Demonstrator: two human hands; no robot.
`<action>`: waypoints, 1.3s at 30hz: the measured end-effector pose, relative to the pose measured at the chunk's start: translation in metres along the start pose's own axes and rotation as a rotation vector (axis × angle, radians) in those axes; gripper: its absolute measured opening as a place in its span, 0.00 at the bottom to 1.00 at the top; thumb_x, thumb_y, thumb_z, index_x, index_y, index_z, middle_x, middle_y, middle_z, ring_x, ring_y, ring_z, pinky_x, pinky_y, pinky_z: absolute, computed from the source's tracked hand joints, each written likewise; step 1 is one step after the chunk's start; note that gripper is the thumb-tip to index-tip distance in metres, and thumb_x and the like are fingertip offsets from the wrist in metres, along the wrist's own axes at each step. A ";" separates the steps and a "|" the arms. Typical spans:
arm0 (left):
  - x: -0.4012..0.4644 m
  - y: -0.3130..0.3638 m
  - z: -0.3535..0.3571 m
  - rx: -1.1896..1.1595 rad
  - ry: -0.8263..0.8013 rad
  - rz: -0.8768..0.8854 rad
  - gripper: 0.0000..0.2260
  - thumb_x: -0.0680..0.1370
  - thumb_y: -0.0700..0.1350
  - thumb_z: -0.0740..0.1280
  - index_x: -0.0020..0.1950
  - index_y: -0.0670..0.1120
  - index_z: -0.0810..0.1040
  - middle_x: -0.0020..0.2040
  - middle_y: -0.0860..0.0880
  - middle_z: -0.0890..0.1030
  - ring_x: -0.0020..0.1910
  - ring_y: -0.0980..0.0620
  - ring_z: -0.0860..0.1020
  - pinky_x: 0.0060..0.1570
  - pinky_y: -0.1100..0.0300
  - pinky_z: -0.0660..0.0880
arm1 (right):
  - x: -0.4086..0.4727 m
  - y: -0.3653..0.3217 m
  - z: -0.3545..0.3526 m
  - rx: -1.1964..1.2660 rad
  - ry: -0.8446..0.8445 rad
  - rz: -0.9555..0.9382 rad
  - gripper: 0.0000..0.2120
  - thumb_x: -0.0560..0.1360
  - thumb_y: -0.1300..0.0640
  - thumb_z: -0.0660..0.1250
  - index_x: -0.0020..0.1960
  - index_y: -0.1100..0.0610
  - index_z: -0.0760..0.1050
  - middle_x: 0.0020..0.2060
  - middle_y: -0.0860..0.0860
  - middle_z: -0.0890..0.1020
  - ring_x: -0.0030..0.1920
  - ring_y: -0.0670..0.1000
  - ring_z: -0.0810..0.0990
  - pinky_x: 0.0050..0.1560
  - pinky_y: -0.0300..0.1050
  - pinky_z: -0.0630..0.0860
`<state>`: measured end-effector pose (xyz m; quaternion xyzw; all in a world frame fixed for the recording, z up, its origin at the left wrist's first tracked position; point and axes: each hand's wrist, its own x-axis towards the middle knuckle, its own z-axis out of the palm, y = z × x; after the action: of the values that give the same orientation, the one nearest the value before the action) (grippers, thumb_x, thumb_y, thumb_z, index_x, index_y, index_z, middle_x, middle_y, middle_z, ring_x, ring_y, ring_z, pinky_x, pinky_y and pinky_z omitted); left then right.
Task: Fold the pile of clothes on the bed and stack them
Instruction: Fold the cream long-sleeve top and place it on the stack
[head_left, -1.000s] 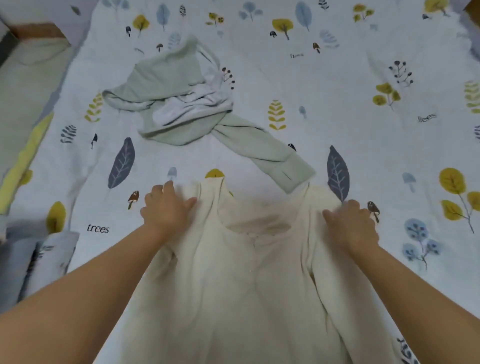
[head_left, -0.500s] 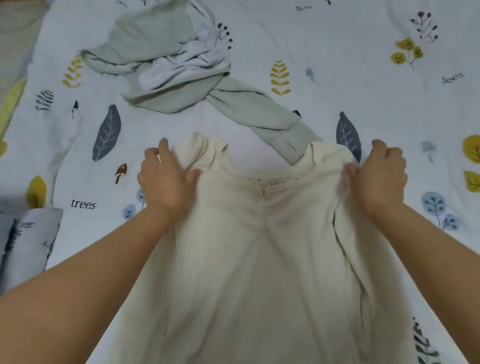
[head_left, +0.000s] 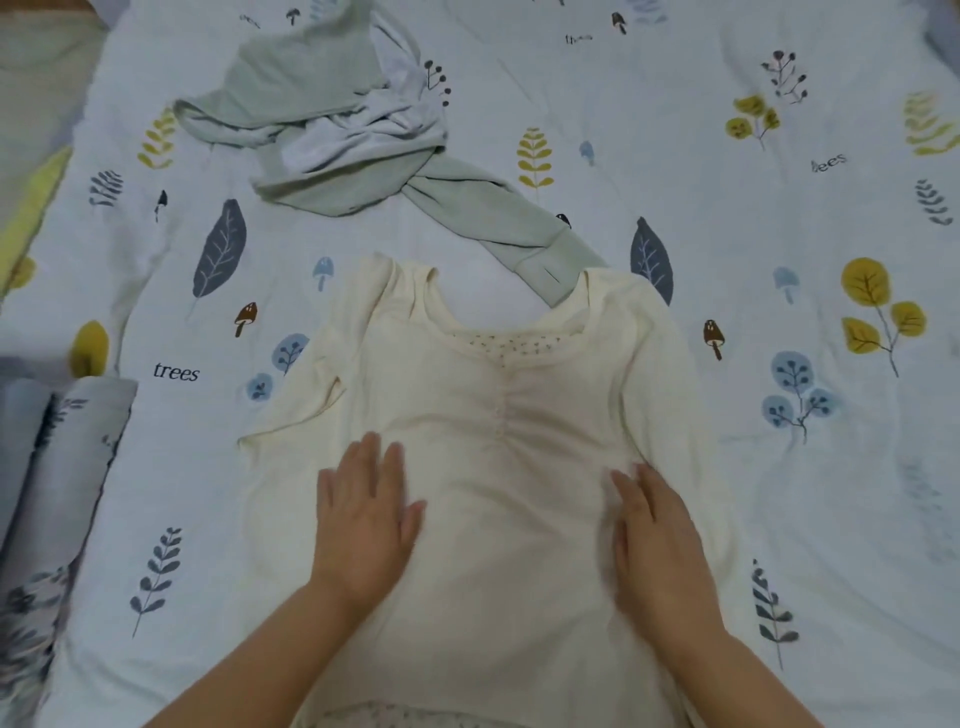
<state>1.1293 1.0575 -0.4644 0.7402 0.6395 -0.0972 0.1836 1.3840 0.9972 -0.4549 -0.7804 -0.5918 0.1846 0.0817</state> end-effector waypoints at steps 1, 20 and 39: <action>-0.007 0.000 -0.002 -0.050 0.091 -0.021 0.26 0.75 0.49 0.64 0.70 0.37 0.68 0.69 0.32 0.66 0.68 0.32 0.65 0.63 0.37 0.64 | -0.010 -0.003 -0.006 0.031 -0.058 0.099 0.21 0.73 0.66 0.64 0.66 0.60 0.72 0.63 0.61 0.73 0.62 0.60 0.74 0.61 0.50 0.71; -0.103 0.010 0.013 0.079 -0.016 -0.201 0.24 0.59 0.37 0.73 0.55 0.41 0.80 0.52 0.33 0.76 0.45 0.32 0.78 0.38 0.41 0.75 | -0.107 0.020 -0.011 -0.090 -0.032 0.264 0.30 0.68 0.60 0.73 0.69 0.58 0.70 0.54 0.61 0.77 0.52 0.63 0.76 0.49 0.54 0.74; -0.104 0.151 -0.060 -1.874 -0.831 -0.126 0.15 0.69 0.57 0.71 0.44 0.47 0.85 0.39 0.48 0.83 0.36 0.54 0.81 0.36 0.62 0.77 | -0.101 -0.064 -0.116 0.336 -0.155 0.199 0.14 0.75 0.47 0.62 0.60 0.43 0.72 0.49 0.49 0.82 0.52 0.50 0.79 0.50 0.40 0.70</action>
<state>1.2550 0.9694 -0.3475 0.1725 0.3820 0.1833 0.8892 1.3479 0.9296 -0.3069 -0.7938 -0.4772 0.3473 0.1466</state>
